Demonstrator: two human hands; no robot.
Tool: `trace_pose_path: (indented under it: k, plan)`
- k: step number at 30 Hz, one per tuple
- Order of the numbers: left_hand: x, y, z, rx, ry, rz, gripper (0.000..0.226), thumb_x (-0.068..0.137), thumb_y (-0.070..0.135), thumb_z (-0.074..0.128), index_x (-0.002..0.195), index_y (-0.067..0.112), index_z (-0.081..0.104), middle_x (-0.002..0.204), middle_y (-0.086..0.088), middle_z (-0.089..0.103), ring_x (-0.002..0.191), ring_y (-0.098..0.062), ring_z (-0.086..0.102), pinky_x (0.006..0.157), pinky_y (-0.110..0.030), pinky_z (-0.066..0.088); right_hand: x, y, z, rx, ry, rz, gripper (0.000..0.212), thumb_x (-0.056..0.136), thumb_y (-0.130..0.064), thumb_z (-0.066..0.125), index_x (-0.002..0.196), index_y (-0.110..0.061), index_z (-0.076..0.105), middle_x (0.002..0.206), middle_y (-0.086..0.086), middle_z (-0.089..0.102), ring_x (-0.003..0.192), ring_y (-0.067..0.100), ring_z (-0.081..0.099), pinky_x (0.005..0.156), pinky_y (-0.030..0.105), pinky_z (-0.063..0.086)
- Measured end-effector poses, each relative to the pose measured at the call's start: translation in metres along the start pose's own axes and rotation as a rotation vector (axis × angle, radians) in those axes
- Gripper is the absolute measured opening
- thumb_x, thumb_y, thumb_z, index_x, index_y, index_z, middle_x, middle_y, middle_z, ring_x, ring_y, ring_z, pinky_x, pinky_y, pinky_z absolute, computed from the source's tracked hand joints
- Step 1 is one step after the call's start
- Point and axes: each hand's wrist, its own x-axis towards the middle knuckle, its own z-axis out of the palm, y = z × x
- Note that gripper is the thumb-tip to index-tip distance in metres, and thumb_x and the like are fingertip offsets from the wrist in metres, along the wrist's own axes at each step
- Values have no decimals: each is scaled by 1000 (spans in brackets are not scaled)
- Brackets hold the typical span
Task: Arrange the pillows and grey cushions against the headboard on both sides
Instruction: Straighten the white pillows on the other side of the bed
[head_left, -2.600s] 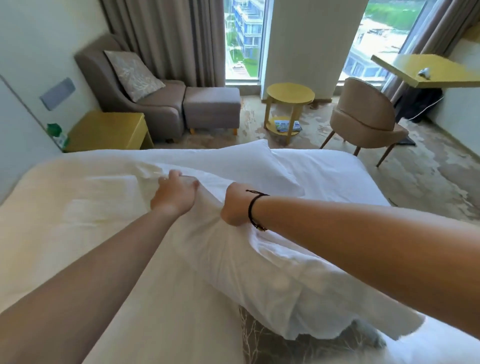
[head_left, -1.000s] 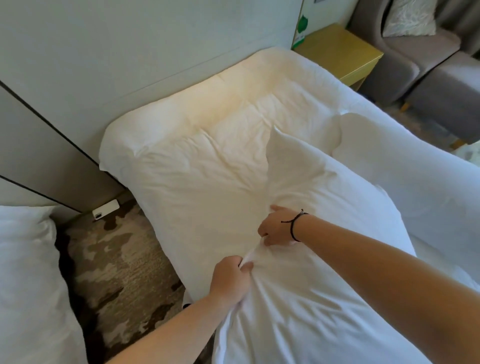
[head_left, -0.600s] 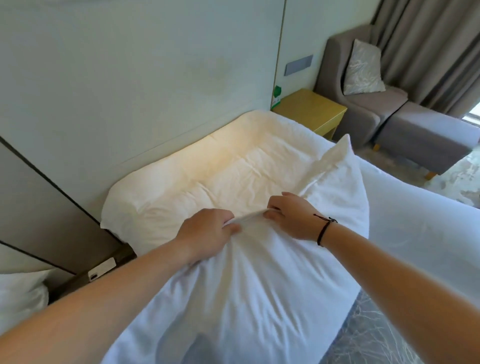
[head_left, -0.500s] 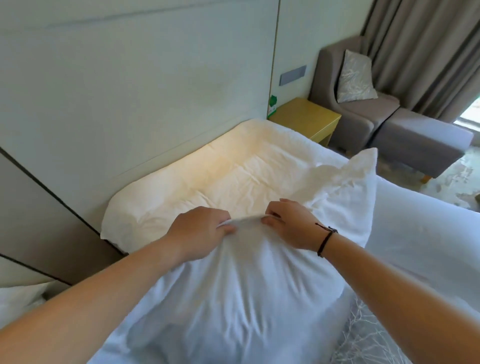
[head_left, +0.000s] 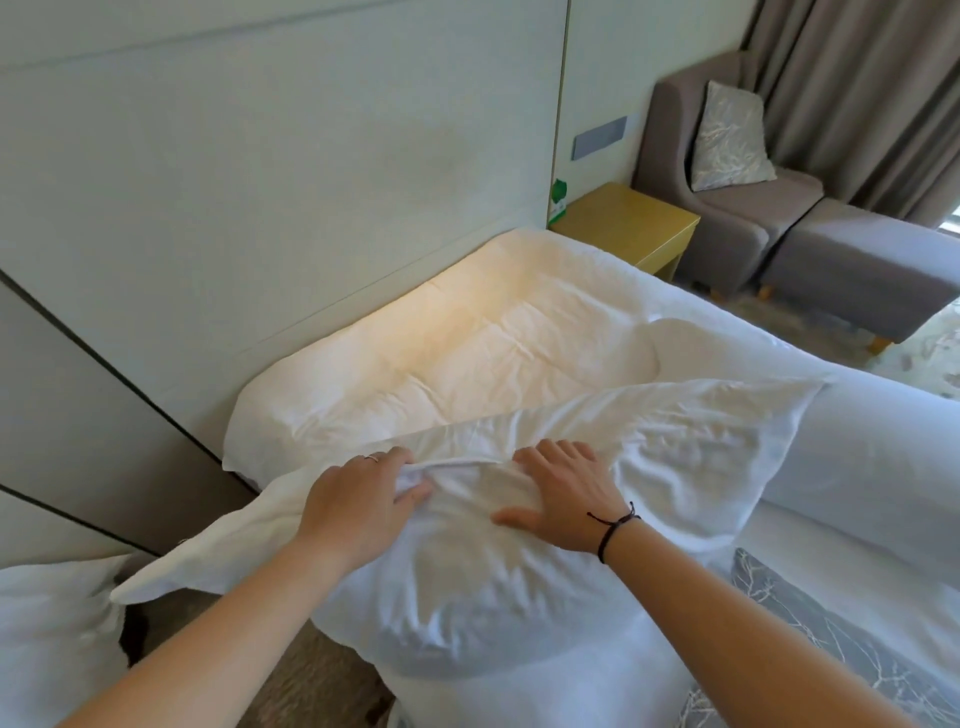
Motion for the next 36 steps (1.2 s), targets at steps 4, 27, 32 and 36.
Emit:
trace_pose_path:
  k: [4,27,32,36]
  plan:
    - [3,-13,14,105,26,2,70,86,79,26,130,30,49,109,5,67,101,-20,61,77,-36,45,3,16,-4,-66,-6,92,93,60,-100,30,119,-33,55,108,-9,57,103,19,52,104,39,32]
    - [93,-134,44,-226,-220,154,25,94,49,50,89,26,54,95,4,63,93,-22,62,66,-34,35,126,-45,19,-79,-330,420,20,89,-48,52,99,-34,61,101,-11,62,107,15,56,116,42,12]
    - [103,-140,51,-185,-200,126,28,93,49,50,92,23,60,95,3,64,94,-23,61,72,-36,42,135,-47,30,-62,-238,374,16,94,-34,47,78,-31,50,82,-12,57,85,16,57,106,32,29]
    - [116,-151,54,-119,-208,107,33,94,51,43,94,24,62,95,5,63,93,-21,60,73,-35,44,144,-44,38,-46,-160,361,18,95,-28,45,78,-27,51,79,-8,59,77,19,55,86,31,40]
